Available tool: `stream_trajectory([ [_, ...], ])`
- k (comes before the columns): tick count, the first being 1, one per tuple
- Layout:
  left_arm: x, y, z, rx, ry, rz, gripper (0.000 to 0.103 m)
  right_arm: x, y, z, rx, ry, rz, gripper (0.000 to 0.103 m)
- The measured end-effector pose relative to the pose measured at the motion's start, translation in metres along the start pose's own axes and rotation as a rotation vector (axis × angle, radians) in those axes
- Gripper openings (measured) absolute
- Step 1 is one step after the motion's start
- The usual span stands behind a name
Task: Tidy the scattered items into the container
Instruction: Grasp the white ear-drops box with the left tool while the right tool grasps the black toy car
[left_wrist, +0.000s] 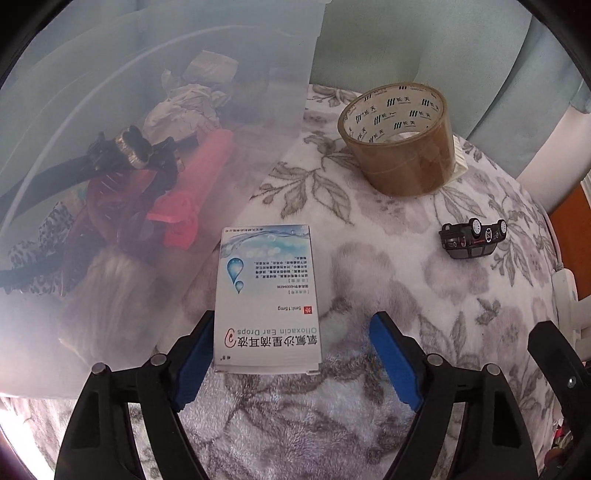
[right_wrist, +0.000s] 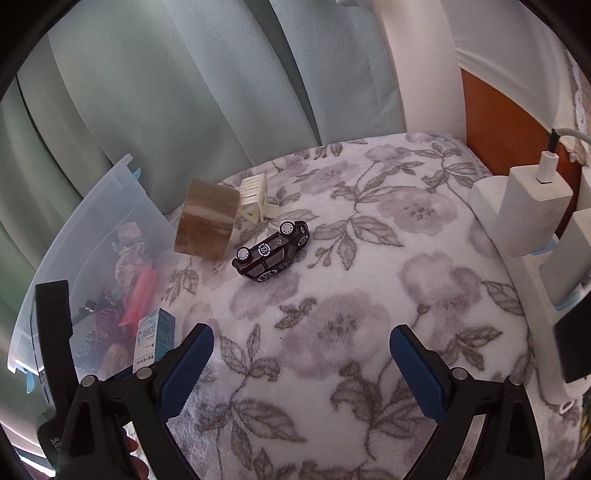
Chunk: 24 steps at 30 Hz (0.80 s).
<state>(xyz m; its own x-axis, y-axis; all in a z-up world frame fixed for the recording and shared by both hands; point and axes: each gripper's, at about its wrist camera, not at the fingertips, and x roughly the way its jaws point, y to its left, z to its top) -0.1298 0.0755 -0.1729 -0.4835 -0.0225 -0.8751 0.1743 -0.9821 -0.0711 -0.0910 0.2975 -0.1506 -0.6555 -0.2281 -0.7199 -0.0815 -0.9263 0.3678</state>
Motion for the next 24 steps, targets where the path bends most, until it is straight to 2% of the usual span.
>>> stream_trajectory([
  [3,0.001,0.000,0.001,-0.002,-0.008,-0.009,0.082,0.013,0.003,0.006,0.004,0.012,0.011,0.097],
  [8,-0.001,0.007,0.003,-0.018,-0.019,-0.010,0.067,0.030,0.007,0.014,0.007,0.022,0.024,0.095],
  [11,-0.001,0.008,0.002,-0.013,-0.028,-0.004,0.062,0.039,0.010,0.017,0.009,0.027,0.024,0.092],
  [17,-0.003,0.011,0.000,-0.009,-0.037,-0.004,0.055,0.056,0.021,0.024,-0.019,0.031,0.023,0.089],
  [24,-0.004,0.013,0.001,-0.002,-0.037,-0.008,0.054,0.074,0.030,0.034,-0.031,0.024,-0.010,0.082],
])
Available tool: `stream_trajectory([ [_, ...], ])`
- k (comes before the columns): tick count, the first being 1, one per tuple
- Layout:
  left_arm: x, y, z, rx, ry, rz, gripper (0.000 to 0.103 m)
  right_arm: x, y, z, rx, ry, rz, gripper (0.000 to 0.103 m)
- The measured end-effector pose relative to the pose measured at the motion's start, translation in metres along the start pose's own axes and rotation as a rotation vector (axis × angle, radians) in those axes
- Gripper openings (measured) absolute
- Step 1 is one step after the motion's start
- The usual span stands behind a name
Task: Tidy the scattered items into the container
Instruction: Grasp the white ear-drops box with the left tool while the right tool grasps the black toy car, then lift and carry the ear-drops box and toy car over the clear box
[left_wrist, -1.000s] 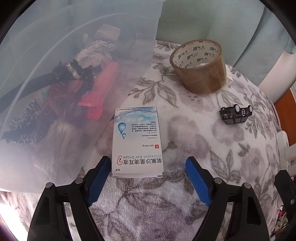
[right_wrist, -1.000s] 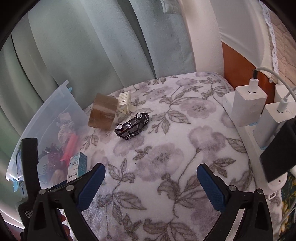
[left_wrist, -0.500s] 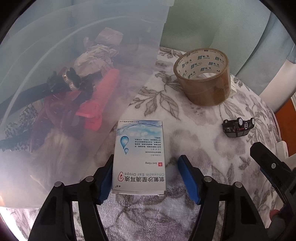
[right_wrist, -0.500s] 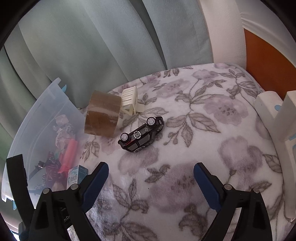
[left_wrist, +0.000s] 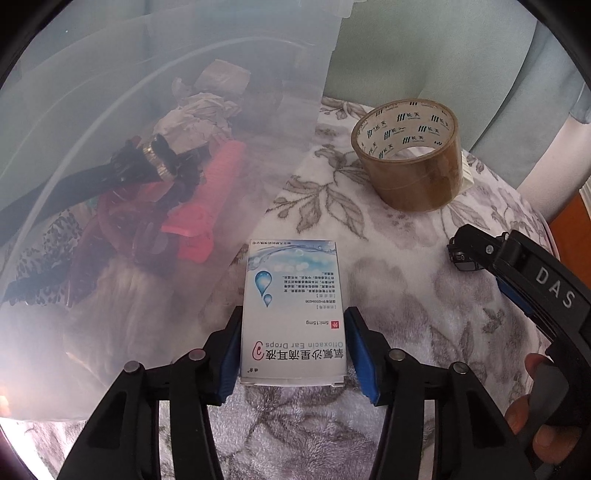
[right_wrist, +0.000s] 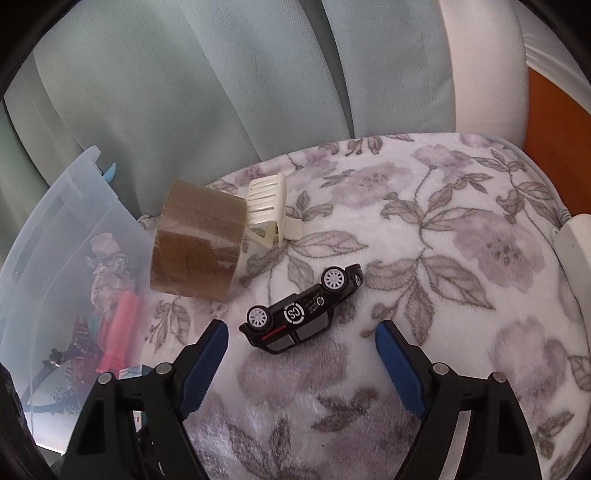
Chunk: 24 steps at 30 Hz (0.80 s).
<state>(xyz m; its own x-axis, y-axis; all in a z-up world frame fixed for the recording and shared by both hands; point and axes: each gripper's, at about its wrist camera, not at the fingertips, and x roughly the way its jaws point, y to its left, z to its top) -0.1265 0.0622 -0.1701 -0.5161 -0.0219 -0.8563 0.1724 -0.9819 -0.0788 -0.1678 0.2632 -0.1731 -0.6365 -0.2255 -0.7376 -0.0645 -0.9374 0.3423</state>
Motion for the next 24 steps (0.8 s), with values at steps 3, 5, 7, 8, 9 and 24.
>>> stream_trajectory([
  [3,0.000,0.000,-0.001,0.003,0.000,-0.002,0.054,0.006,0.007,0.002,-0.020,-0.003,-0.030,0.075],
  [5,-0.001,0.001,-0.001,0.004,0.000,-0.003,0.054,0.009,0.010,0.003,-0.035,-0.009,-0.053,0.070],
  [7,-0.001,0.001,-0.001,0.006,0.000,-0.002,0.054,0.010,0.010,0.005,-0.031,-0.015,-0.067,0.062],
  [8,-0.001,0.000,-0.001,0.006,0.000,-0.002,0.054,0.010,0.009,0.006,-0.024,-0.017,-0.071,0.059],
  [9,-0.001,0.000,-0.002,0.005,0.000,-0.002,0.054,0.009,0.008,0.006,-0.018,-0.018,-0.075,0.058],
  [24,0.001,-0.004,0.000,0.016,0.009,-0.012,0.053,-0.030,-0.013,-0.004,0.076,-0.027,-0.022,0.057],
])
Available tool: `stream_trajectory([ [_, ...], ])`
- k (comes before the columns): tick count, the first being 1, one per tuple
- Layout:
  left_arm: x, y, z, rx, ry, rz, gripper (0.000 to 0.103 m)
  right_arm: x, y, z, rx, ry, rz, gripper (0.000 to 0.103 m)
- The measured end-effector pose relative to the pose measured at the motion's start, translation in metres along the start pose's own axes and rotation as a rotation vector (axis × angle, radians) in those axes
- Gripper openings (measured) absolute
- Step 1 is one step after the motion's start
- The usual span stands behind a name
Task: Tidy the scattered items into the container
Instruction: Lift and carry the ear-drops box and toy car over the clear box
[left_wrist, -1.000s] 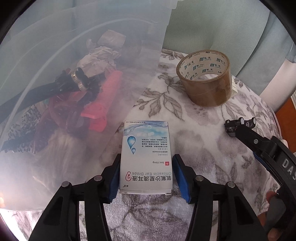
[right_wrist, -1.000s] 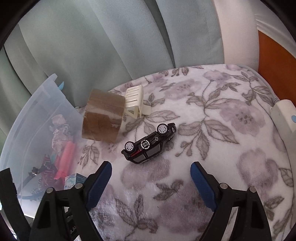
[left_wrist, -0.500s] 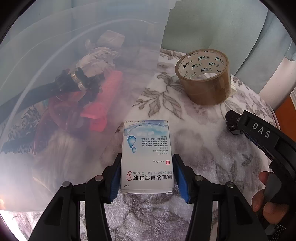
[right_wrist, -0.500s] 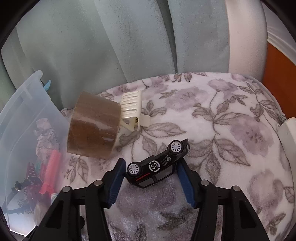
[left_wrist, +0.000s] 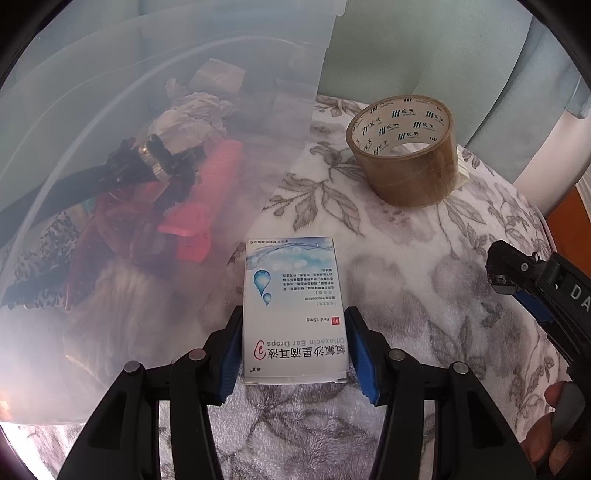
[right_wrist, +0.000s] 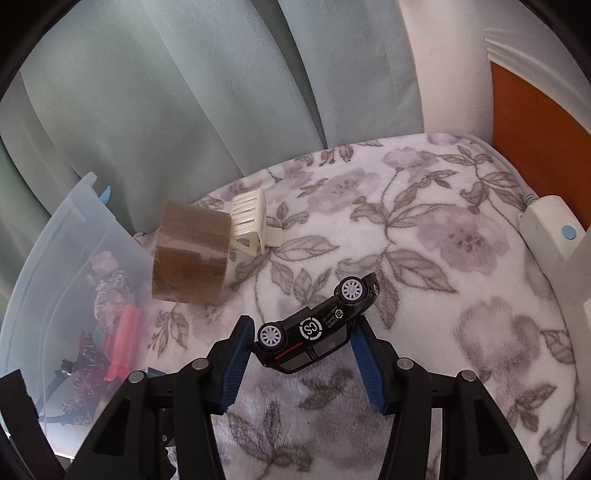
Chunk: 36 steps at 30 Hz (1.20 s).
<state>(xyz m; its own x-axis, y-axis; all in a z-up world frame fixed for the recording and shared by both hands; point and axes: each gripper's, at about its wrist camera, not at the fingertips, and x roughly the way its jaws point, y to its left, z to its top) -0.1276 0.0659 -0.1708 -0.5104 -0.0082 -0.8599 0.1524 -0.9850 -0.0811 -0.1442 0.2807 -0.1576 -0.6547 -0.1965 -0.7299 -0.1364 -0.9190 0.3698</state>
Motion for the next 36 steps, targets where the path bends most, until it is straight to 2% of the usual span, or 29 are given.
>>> stream_trajectory([
  [4,-0.001,0.000,0.000,0.000,0.002,-0.001,0.049,-0.012,-0.002,-0.004,0.003,-0.004,-0.004,0.057],
  [16,-0.012,-0.003,-0.013,0.024,0.040,-0.033,0.048,-0.060,-0.007,-0.022,0.058,-0.011,-0.021,0.057],
  [20,-0.022,-0.002,-0.020,0.023,0.062,-0.091,0.048,-0.081,-0.004,-0.030,0.050,-0.018,-0.031,0.057],
  [24,-0.033,-0.017,-0.030,0.084,0.058,-0.124,0.048,-0.097,-0.004,-0.041,0.062,-0.014,-0.039,0.057],
  [27,-0.041,-0.021,-0.035,0.093,0.067,-0.147,0.048,-0.110,-0.004,-0.047,0.062,-0.019,-0.047,0.057],
  [29,-0.050,-0.024,-0.037,0.109,0.057,-0.156,0.048,-0.120,-0.004,-0.049,0.059,-0.028,-0.054,0.057],
  [30,-0.042,-0.026,-0.030,0.117,0.052,-0.164,0.048,-0.124,-0.004,-0.049,0.060,-0.034,-0.057,0.057],
  [36,-0.068,-0.037,-0.027,0.161,0.014,-0.217,0.048,-0.148,-0.002,-0.045,0.066,-0.080,-0.055,0.057],
])
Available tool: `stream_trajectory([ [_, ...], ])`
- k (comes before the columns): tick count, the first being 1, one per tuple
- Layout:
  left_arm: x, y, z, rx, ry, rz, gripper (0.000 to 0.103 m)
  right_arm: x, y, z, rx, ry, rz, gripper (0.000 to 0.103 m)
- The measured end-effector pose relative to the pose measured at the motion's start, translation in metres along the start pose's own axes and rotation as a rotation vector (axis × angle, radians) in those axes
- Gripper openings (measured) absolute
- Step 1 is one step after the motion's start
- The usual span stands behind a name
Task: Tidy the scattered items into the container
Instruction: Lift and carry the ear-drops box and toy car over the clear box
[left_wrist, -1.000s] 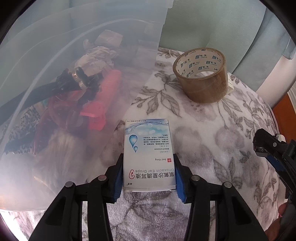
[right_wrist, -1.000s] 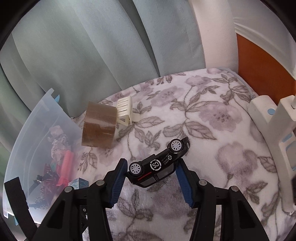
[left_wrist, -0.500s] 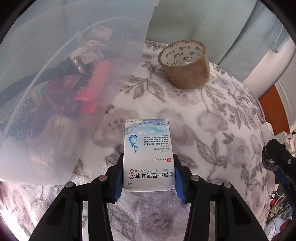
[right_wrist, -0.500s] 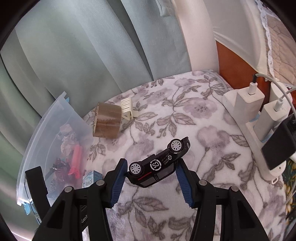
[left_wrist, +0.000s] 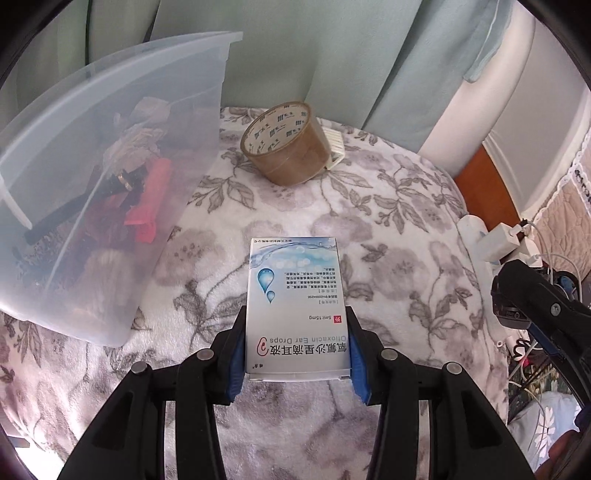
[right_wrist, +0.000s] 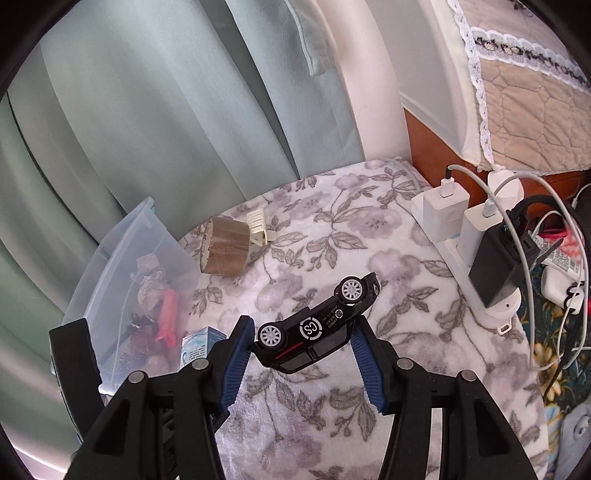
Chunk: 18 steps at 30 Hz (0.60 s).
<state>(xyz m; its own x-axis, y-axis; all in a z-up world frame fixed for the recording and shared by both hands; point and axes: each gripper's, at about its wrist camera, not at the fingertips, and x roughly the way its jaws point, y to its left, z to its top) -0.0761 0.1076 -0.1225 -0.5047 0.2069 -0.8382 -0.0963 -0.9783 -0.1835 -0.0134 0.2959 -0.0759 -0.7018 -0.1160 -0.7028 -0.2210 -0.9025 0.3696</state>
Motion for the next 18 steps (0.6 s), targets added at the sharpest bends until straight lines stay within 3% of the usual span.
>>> stream_trajectory([
  [18,-0.071,-0.023,0.006,0.085,-0.114,-0.071,0.048,-0.050,0.003,0.007,0.013,-0.106,0.033,0.057],
])
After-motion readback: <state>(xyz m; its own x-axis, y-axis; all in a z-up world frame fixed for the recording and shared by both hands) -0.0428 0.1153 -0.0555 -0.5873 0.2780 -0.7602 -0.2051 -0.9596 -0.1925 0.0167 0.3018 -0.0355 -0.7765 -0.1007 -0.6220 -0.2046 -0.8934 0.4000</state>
